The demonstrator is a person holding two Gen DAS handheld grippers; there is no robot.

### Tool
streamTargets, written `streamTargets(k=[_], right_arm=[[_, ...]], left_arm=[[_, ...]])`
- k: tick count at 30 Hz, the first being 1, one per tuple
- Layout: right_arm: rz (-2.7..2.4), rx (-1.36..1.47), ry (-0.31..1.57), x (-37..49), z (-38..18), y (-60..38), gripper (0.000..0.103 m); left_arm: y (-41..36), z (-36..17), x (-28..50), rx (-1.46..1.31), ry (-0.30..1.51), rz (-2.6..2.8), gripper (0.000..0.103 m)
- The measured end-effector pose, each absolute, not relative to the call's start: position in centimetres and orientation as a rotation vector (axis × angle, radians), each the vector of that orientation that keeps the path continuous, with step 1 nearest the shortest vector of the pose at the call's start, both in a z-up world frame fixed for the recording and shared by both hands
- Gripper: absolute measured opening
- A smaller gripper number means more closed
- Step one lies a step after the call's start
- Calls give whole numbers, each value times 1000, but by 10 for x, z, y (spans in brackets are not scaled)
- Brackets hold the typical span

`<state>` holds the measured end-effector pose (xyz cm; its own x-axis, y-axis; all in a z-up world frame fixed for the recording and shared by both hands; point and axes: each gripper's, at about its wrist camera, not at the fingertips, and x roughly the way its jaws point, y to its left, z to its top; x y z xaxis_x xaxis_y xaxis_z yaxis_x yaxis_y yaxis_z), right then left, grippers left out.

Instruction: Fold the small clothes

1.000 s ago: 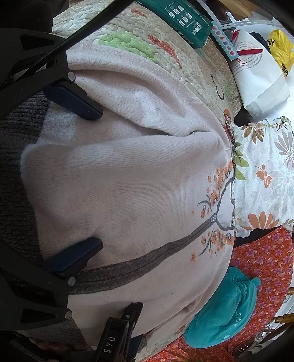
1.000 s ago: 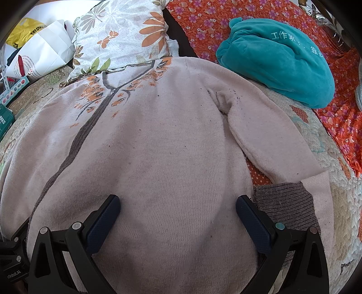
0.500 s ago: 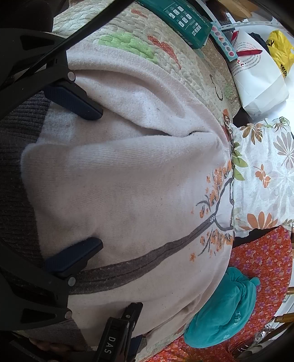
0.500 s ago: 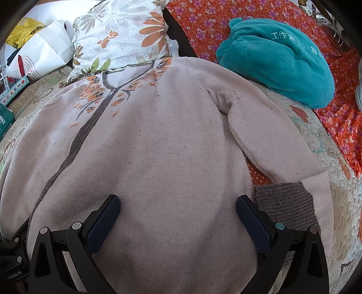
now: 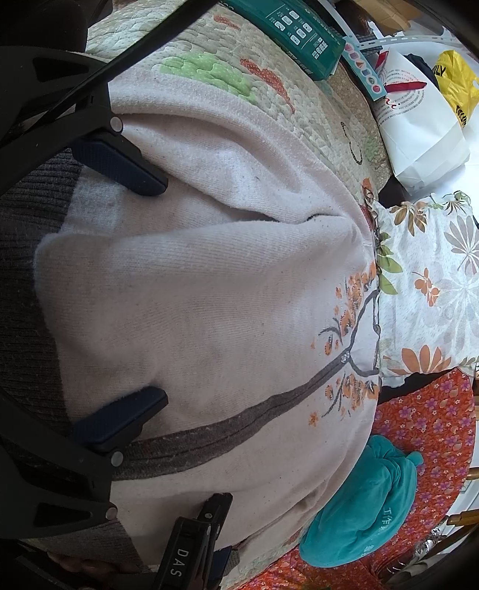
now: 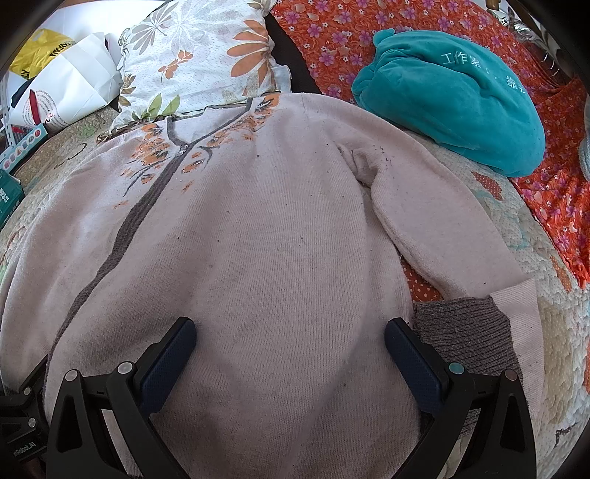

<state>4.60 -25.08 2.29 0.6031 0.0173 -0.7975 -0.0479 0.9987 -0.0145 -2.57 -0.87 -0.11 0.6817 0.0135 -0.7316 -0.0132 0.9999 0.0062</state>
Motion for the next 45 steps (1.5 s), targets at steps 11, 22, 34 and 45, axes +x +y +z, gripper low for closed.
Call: streamTargets(k=[11, 22, 34, 45], right_arm=[[37, -37, 921, 47, 23, -251, 103], [37, -36, 921, 46, 23, -251, 103], [37, -37, 920, 46, 23, -251, 103], [36, -38, 911, 47, 23, -252, 103]], left_arm=[[-5, 7, -14, 3, 891, 10, 103], [34, 54, 8, -149, 1070, -177, 76], [173, 32, 96, -318, 1144, 48, 56], [214, 62, 127, -155, 1031, 227, 7]])
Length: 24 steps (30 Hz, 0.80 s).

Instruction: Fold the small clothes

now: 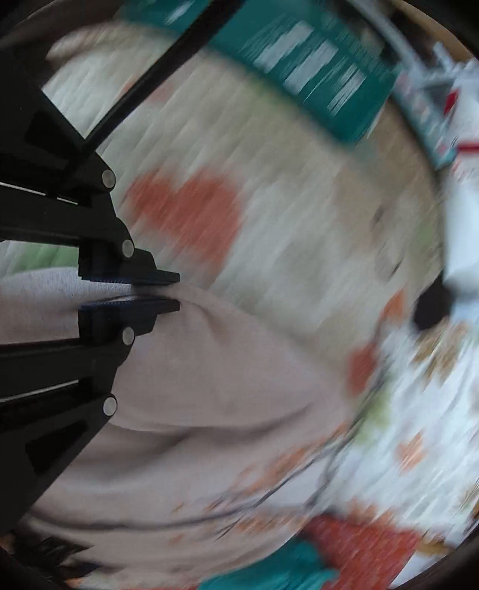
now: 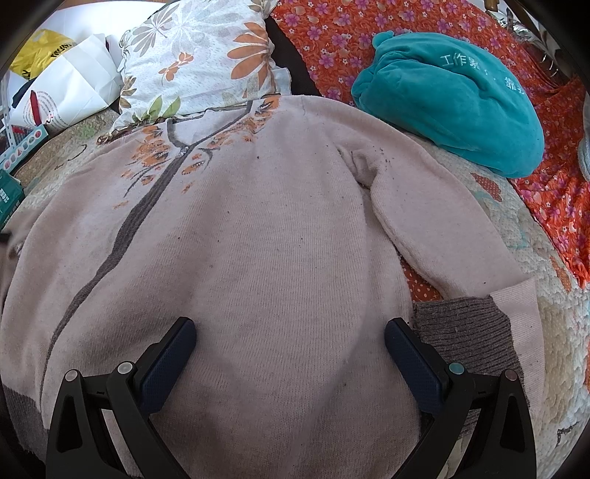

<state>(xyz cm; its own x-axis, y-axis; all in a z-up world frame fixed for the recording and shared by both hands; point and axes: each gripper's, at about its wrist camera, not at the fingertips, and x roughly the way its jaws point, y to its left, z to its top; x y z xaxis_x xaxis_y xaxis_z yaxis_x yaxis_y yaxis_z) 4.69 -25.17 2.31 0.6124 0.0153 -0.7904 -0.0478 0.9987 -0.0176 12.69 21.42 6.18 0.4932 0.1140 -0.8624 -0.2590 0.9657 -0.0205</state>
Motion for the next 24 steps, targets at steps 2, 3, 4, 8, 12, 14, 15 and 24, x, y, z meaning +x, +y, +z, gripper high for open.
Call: streamTargets(k=[2, 3, 4, 8, 12, 14, 15, 24], right_arm=[[35, -40, 909, 48, 23, -252, 103], [34, -40, 909, 47, 22, -251, 103], [34, -40, 908, 48, 22, -251, 103], [36, -38, 908, 48, 22, -251, 103], [37, -43, 919, 50, 22, -251, 103], [40, -46, 925, 51, 22, -251, 103], [46, -40, 927, 51, 21, -253, 103], [108, 109, 919, 34, 60, -272, 66]], left_arm=[[246, 76, 144, -142, 1008, 340, 8], [263, 82, 151, -140, 1002, 391, 9], [277, 86, 159, -142, 1002, 435, 12], [298, 105, 146, -249, 948, 448, 21], [273, 115, 109, -316, 918, 327, 43], [245, 112, 95, -326, 921, 234, 53], [229, 109, 86, -325, 927, 186, 56], [99, 32, 27, -173, 1069, -46, 56]])
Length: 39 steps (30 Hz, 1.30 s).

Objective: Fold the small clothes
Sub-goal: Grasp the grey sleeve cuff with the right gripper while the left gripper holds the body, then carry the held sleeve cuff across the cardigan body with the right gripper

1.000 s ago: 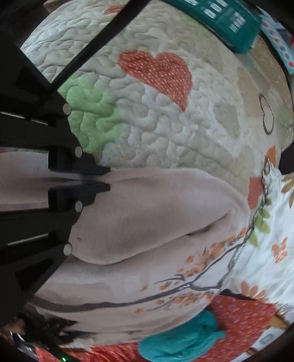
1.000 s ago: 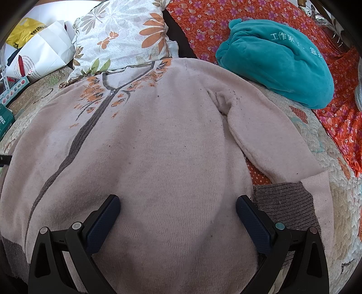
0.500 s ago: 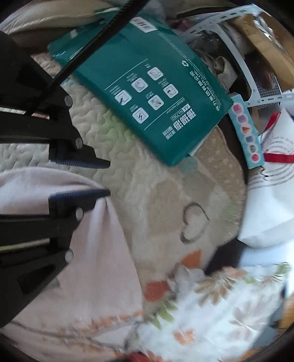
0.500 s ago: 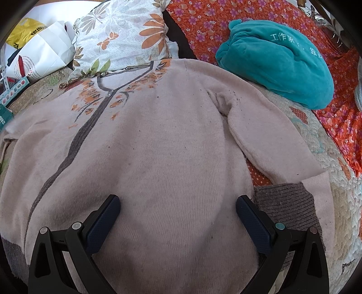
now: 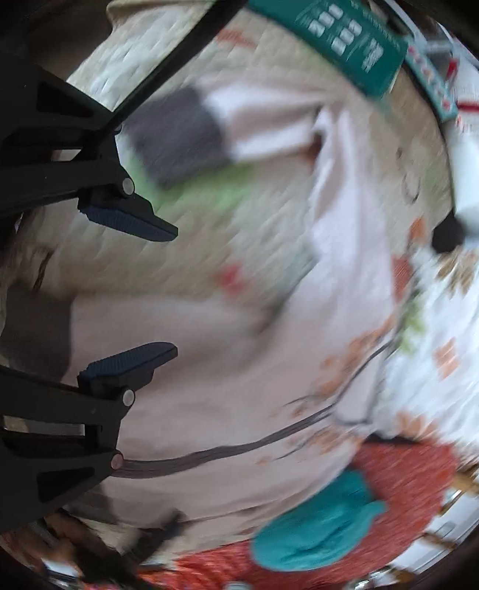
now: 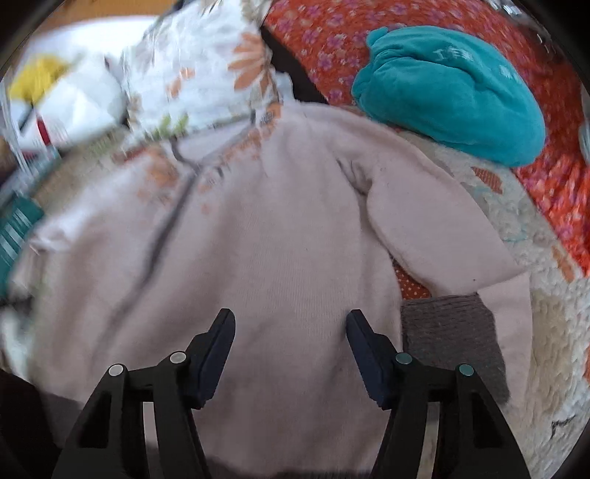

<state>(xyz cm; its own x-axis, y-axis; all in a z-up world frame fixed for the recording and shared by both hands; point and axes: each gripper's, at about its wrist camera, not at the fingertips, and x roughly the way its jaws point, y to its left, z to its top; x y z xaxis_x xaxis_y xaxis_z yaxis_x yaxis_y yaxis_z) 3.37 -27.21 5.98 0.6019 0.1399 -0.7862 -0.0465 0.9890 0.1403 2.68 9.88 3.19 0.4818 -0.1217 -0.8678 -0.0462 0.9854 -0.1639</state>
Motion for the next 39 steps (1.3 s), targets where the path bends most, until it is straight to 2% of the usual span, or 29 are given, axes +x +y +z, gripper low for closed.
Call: streamTargets(k=[1, 4, 5, 6, 9, 13, 15, 17, 23, 25, 26, 28, 29, 30, 32, 35, 39], right_arm=[[118, 158, 899, 30, 72, -281, 66], [132, 299, 840, 25, 112, -320, 70], [130, 325, 829, 25, 121, -330, 75], [124, 358, 819, 26, 135, -349, 78], [102, 356, 851, 27, 159, -388, 78], [60, 224, 968, 25, 156, -413, 79], [64, 141, 1042, 21, 142, -413, 79], [89, 75, 1076, 13, 132, -407, 79], [220, -239, 1112, -1, 95, -332, 78], [221, -302, 1113, 1, 81, -319, 74], [211, -324, 1117, 3, 74, -315, 70], [171, -356, 1143, 9, 58, -315, 54], [173, -343, 1174, 12, 53, -317, 28], [190, -295, 1191, 15, 52, -324, 9], [194, -226, 1174, 15, 59, -337, 4], [112, -96, 1098, 14, 89, -382, 4], [-161, 94, 959, 11, 135, -487, 4]], left_arm=[[85, 21, 23, -109, 1077, -30, 53], [68, 1, 13, -3, 1059, 6, 21], [62, 4, 5, 26, 1049, 11, 6], [62, 8, 1, 23, 1060, 9, 5], [85, 40, -31, -65, 996, 65, 5], [128, 61, -57, -241, 968, 95, 4], [139, 67, -66, -314, 942, 73, 9], [143, 71, -72, -336, 930, 68, 23], [130, 71, -72, -311, 939, 52, 33], [127, 69, -70, -306, 956, 42, 34], [125, 67, -69, -304, 968, 36, 35], [121, 65, -68, -300, 984, 30, 35], [118, 65, -68, -295, 990, 27, 35], [116, 66, -69, -288, 993, 26, 35], [113, 69, -69, -271, 991, 26, 38], [113, 78, -68, -267, 974, 34, 45], [115, 93, -63, -284, 948, 44, 48]])
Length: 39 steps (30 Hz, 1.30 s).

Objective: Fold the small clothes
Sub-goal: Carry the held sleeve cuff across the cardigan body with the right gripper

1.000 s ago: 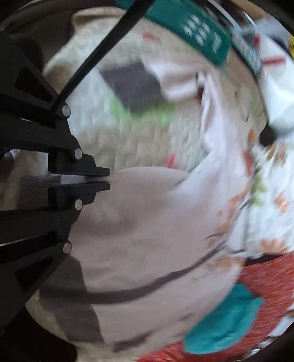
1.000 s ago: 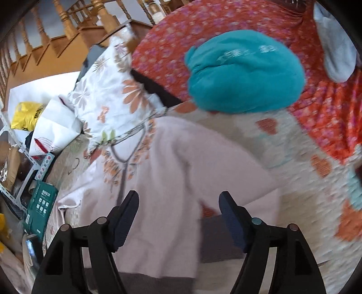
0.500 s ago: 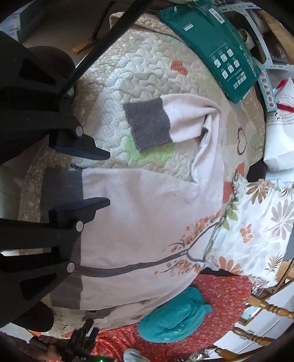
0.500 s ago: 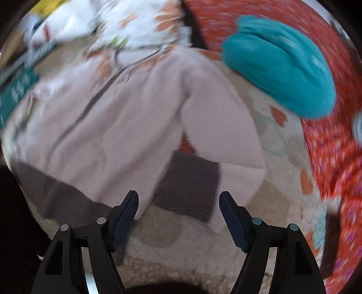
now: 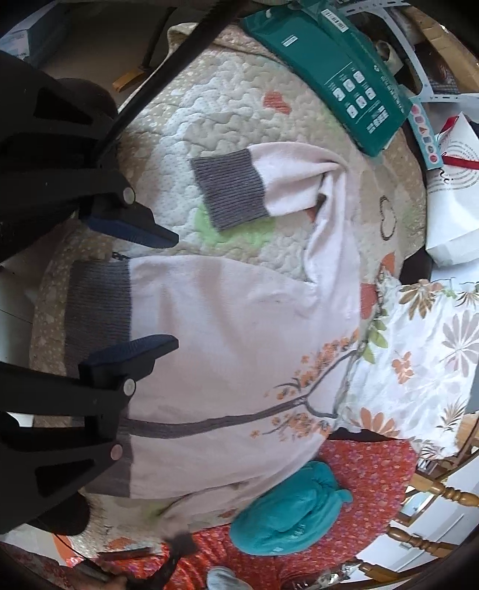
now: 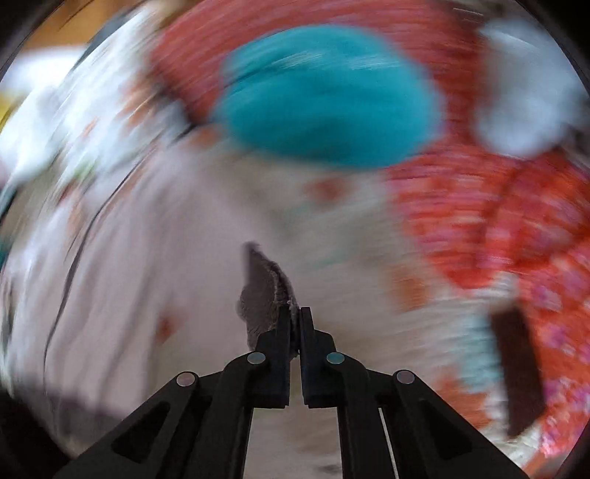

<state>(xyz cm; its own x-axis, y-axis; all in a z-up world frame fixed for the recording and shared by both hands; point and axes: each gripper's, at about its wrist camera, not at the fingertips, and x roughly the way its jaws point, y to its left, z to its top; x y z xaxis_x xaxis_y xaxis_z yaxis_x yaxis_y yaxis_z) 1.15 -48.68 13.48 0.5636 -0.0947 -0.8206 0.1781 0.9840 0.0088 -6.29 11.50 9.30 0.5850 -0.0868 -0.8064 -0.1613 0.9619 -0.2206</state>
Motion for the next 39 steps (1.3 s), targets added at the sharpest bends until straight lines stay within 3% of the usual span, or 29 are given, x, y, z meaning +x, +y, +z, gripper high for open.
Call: streamTargets(k=[5, 11, 17, 26, 33, 39], right_arm=[[-457, 334, 799, 4, 183, -606, 4], [-448, 479, 717, 10, 211, -622, 4], [-206, 474, 758, 58, 218, -519, 4], [207, 307, 890, 165, 196, -270, 4], [408, 109, 1051, 220, 119, -70, 4], [463, 48, 1148, 244, 56, 10, 4]], left_arm=[[111, 110, -42, -325, 914, 9, 56], [110, 121, 0, -318, 846, -3, 58], [133, 115, 51, -309, 828, 21, 58], [212, 95, 73, -395, 791, 162, 60], [256, 97, 78, -396, 795, 312, 65], [280, 103, 81, -422, 763, 386, 65]])
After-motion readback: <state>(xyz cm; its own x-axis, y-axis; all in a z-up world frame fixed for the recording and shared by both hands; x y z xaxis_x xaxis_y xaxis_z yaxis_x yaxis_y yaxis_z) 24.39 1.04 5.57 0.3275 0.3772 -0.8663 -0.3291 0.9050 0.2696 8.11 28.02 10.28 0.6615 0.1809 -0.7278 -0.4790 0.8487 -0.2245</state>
